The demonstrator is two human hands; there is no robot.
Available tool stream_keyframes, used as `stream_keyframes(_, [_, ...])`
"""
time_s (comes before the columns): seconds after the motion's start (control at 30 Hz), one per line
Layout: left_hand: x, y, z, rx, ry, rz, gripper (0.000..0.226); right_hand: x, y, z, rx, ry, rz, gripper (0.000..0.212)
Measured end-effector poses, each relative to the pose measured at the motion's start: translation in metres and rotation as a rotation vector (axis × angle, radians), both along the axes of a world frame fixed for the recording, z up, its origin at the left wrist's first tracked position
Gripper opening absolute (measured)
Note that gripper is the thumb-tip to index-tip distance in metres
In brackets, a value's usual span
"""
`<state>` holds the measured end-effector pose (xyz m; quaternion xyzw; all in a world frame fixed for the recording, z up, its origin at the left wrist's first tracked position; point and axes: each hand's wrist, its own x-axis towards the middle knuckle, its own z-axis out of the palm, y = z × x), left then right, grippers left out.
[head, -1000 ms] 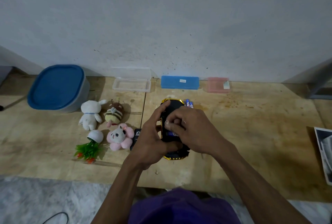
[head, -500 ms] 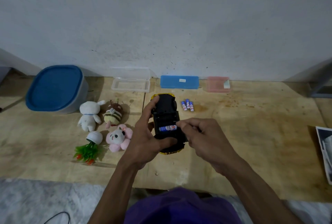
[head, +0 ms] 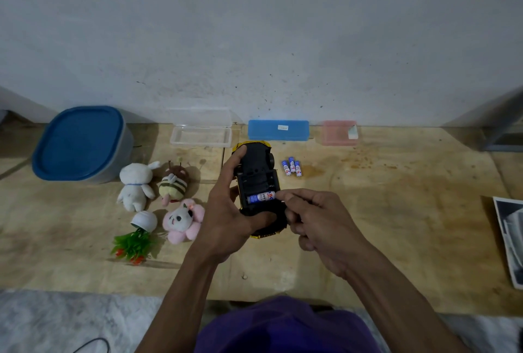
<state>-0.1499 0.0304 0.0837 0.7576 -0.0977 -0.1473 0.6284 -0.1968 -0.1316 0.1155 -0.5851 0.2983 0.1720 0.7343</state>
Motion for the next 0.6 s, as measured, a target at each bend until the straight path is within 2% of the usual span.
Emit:
stream_keyframes(0.2, [0.000, 0.000, -0.001, -0.031, 0.027, 0.018, 0.109, 0.000, 0.001, -0.010, -0.068, -0.057, -0.028, 0.019])
stream_keyframes(0.43, [-0.001, 0.001, -0.006, -0.064, 0.093, 0.036, 0.108, -0.004, 0.009, -0.024, -0.443, -0.226, -0.012, 0.010])
stream_keyframes(0.6, [-0.004, 0.002, -0.007, -0.064, 0.101, 0.030, 0.106, -0.004, 0.013, -0.027, -0.514, -0.301, -0.041, 0.003])
